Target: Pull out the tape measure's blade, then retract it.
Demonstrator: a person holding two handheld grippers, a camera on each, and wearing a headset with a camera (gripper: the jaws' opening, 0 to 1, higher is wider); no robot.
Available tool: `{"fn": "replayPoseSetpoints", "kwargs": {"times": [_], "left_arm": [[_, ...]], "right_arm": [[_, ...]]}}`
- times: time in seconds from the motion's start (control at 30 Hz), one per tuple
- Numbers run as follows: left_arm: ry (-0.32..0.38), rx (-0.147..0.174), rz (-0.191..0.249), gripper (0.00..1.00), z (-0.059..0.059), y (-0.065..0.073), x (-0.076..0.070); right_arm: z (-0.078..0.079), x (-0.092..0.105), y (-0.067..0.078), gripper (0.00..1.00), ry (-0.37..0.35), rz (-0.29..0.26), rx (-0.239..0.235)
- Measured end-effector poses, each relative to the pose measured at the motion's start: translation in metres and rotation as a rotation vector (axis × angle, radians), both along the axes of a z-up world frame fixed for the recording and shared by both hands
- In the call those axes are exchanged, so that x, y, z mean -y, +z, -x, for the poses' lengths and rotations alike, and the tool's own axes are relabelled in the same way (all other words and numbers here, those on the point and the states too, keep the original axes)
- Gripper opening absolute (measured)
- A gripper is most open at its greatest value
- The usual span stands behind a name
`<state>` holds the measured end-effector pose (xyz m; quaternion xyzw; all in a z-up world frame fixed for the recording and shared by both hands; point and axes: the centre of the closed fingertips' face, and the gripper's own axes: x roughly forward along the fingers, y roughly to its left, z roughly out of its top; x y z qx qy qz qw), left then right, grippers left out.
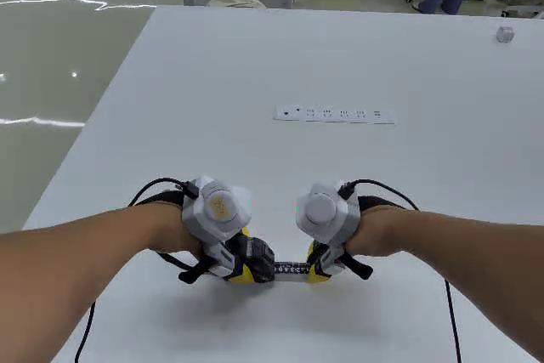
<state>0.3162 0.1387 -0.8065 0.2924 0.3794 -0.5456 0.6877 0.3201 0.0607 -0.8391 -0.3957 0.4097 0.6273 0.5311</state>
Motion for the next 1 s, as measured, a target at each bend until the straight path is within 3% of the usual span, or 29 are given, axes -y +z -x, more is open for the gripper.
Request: {"fn": "replayPoseSetpoints", "kwargs": {"times": [1.0], "left_arm": [[0.003, 0.001, -0.001, 0.35, 0.000, 0.000, 0.001]], "right_arm": [[-0.002, 0.015, 0.001, 0.11, -0.015, 0.012, -0.005]]}}
